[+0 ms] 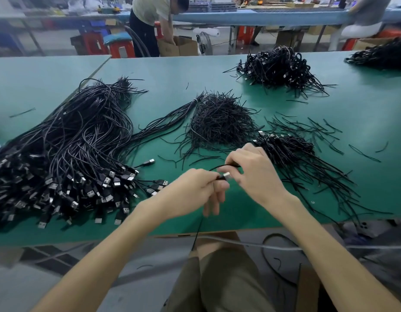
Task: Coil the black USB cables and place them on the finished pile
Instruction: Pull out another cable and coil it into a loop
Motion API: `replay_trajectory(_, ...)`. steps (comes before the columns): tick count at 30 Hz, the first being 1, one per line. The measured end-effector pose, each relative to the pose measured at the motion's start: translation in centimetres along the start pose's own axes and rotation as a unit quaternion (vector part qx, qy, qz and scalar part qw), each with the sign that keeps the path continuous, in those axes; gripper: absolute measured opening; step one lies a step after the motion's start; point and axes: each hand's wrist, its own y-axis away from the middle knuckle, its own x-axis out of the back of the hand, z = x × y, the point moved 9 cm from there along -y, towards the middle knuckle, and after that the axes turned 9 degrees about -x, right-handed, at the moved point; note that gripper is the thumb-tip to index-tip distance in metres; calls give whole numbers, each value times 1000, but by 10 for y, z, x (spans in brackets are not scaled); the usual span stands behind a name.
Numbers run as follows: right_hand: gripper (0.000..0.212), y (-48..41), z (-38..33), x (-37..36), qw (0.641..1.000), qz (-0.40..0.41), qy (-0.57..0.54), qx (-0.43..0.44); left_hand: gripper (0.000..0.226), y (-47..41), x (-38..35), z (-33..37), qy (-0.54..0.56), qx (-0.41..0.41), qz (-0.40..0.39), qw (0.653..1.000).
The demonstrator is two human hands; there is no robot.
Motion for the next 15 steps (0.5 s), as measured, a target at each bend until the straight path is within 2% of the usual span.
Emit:
replay_trajectory(2,21,1,-5,7,1000,24,1,14,27,-2,14,-10,4,-12,89,996)
replay_trajectory(4,20,4,-6,6,998,22,-60,-1,24,-4,23,-17,15,-34,134,990)
replay_trajectory(6,17,2,5,4,981,1,-180,-73,22,-8,22,-18,23,-58,137,989)
replay_trajectory(8,19,1,9,3,960,-12,-253,-120,19,-10,18,-18,26,-55,127,990)
replay_trajectory(12,22,3,-5,0,954,-24,-273,-124,18,-6,30,-18,-22,-58,179,982)
replay_trajectory(15,30,7,-9,1,950,-22,-279,-139,25,-6,33,-10,22,-75,191,978)
